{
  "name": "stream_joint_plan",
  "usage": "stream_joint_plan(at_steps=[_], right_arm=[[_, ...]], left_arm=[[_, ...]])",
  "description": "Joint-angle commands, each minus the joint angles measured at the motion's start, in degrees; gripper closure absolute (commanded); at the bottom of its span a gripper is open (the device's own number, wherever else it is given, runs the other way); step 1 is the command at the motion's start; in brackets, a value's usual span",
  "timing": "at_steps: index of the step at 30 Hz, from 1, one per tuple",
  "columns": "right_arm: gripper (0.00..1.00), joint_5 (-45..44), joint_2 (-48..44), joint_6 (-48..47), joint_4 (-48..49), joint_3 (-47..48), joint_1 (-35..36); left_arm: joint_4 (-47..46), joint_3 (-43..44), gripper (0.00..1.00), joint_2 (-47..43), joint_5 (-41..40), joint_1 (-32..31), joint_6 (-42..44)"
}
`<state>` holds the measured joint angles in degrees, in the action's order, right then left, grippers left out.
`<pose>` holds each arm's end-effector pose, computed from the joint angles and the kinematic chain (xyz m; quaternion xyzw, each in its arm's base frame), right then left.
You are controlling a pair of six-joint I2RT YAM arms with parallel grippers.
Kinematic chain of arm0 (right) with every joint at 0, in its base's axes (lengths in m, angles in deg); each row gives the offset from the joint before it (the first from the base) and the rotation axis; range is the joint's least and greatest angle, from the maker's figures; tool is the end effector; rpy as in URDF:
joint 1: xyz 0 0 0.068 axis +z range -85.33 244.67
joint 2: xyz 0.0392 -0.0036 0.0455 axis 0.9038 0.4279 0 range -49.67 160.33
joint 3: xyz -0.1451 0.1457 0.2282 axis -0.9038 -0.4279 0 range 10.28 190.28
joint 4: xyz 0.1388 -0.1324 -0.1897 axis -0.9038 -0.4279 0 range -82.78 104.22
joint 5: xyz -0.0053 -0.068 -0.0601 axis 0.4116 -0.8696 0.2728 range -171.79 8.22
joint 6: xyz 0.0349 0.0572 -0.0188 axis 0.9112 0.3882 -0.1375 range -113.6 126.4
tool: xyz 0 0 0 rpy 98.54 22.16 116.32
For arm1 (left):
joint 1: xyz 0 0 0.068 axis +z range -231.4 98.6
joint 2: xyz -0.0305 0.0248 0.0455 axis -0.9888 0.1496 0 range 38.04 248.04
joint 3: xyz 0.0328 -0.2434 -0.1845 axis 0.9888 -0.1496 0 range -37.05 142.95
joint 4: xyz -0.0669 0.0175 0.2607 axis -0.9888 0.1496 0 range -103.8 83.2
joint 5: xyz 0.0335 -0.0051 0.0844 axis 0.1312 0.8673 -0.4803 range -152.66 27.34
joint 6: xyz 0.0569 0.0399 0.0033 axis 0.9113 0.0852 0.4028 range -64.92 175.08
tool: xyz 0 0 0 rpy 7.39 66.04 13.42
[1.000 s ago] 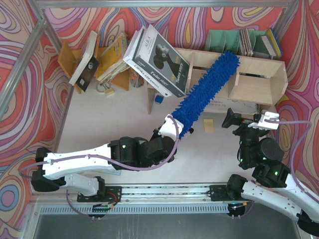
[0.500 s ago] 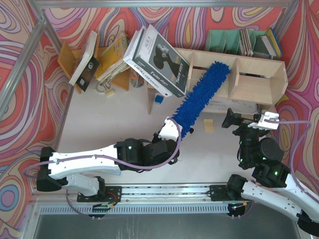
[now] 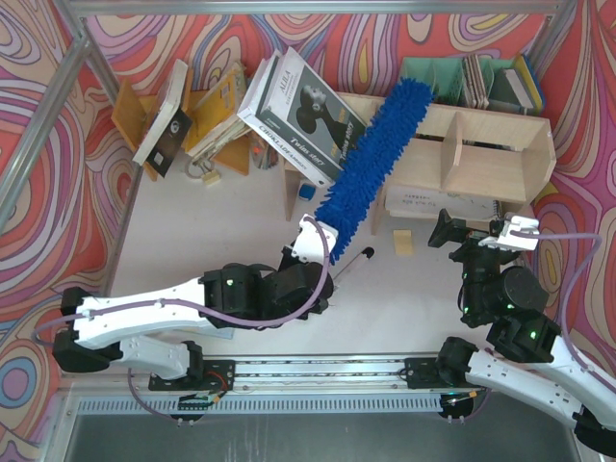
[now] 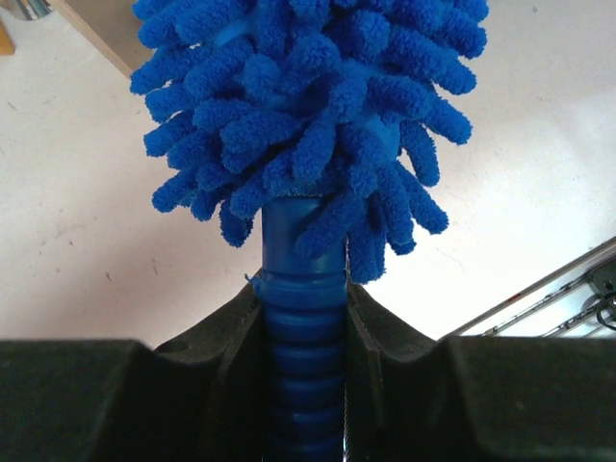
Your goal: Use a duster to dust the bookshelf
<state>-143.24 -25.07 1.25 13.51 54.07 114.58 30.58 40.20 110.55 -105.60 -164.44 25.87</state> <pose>0.0790 0.0167 0.4103 0.1355 0.6372 -0.0105 0.7586 0.0704 -0.2603 0.4062 0.2424 0.8214 -0.1442 0.4957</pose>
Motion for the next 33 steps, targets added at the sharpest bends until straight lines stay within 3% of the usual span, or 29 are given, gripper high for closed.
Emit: stream_joint_plan(at_steps=[1, 15, 25, 33], right_arm=[[0.01, -0.33, -0.12, -0.83, 1.85, -0.19, 0.00], [0.01, -0.25, -0.08, -0.57, 1.53, -0.02, -0.05], [0.01, -0.58, -0.07, 0.71, -0.16, 1.26, -0.07], [0.02, -4.13, 6.34, 15.48, -18.73, 18.05, 0.01]], left_arm=[[-0.59, -0.62, 1.00, 1.59, 0.27, 0.05, -2.90], [-3.57, -3.82, 1.00, 6.82, 4.23, -4.23, -6.29], [-4.05, -1.47, 1.00, 3.88, -1.82, -4.23, -3.71], [-5.44, 3.89, 1.00, 3.59, -6.10, -6.57, -0.99]])
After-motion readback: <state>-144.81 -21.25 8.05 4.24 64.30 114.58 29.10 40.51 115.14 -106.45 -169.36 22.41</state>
